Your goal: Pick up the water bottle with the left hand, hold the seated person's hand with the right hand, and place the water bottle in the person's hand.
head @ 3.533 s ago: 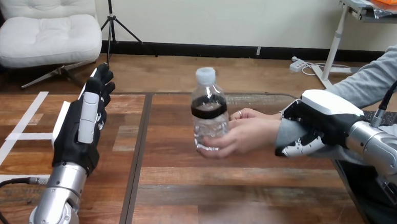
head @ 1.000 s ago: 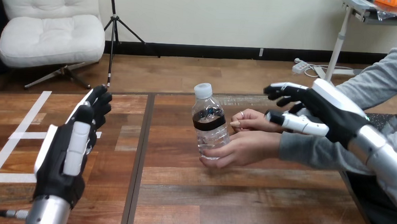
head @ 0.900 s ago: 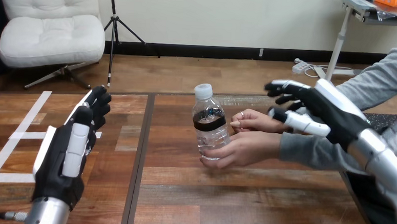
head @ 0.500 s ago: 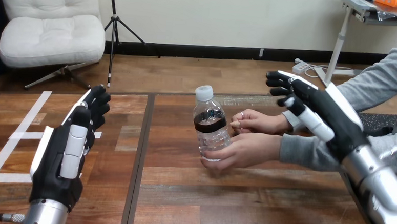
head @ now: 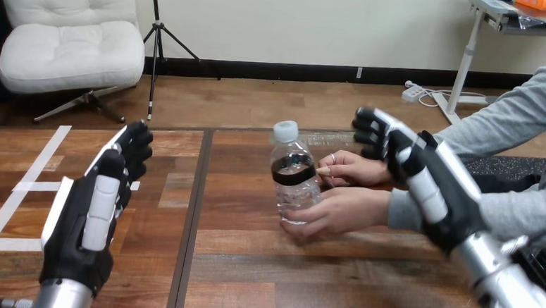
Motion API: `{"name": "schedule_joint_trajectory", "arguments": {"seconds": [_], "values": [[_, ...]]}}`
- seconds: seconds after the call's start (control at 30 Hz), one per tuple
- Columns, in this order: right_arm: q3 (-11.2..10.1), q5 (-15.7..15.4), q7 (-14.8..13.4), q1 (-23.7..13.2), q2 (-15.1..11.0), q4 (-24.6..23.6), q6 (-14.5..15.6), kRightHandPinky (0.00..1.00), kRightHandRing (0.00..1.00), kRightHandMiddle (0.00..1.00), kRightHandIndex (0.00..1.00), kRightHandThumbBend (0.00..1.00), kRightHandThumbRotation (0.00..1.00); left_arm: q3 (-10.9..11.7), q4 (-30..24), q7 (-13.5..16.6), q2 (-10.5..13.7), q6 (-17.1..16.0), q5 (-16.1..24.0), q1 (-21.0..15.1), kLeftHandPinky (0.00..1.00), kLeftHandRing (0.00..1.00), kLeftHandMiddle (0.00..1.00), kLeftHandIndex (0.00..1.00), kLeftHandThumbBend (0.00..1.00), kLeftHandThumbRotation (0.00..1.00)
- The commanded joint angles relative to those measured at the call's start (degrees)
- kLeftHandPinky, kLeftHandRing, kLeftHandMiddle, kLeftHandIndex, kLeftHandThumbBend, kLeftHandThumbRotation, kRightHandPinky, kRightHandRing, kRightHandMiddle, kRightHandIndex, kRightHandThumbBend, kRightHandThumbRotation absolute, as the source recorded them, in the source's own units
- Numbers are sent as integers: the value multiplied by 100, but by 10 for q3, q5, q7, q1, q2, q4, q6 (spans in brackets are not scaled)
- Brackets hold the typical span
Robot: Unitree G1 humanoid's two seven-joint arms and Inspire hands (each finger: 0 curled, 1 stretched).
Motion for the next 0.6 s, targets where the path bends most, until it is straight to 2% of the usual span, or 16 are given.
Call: {"name": "schedule_joint_trajectory", "arguments": {"seconds": [0.0,0.13,0.37,0.57], "values": [[-21,56,-29,53,40,-188,68,95,92,92,92,100,100,-6,-41,-3,-1,-12,-10,-19,92,91,90,89,94,100],[-20,61,-34,76,50,-226,87,98,94,93,93,100,100,-8,-39,0,-7,-18,-9,-18,92,91,90,89,92,100],[-18,75,-32,113,80,-263,84,100,96,94,94,100,100,-12,-34,4,-16,-36,-4,-16,91,90,90,87,88,100],[-12,84,-28,144,95,-293,93,100,96,95,95,100,100,-18,-34,7,-22,-45,3,-14,89,89,88,86,85,100]]}}
